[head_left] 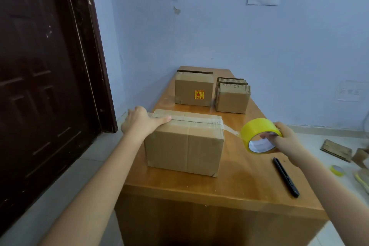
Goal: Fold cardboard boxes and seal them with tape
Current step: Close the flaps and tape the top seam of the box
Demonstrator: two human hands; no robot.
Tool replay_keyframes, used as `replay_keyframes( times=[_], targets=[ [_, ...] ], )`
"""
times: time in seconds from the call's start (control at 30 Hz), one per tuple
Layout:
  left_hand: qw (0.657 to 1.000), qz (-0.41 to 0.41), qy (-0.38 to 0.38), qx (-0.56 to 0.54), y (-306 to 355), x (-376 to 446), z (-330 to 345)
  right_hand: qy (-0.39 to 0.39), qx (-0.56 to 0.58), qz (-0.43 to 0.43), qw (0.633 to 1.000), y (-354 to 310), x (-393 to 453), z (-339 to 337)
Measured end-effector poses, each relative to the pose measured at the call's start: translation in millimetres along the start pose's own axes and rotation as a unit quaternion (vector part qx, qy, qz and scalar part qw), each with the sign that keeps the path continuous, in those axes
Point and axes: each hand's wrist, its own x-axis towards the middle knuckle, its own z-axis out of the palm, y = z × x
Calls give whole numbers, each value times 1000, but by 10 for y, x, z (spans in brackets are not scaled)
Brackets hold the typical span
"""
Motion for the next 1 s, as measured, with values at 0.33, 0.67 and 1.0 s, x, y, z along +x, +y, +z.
replay_keyframes(
  times=[0.33, 0.67, 1.0],
  targets=[
    [986, 7, 23, -164, 1, -26, 153, 18, 12, 23, 999, -22, -10, -126],
    [971, 11, 2, -239, -76, 104, 177, 6, -65, 58, 996, 233, 27, 159],
    [836, -135, -116, -520, -111, 54, 177, -35, -134, 11, 990, 305, -48, 304]
  ],
)
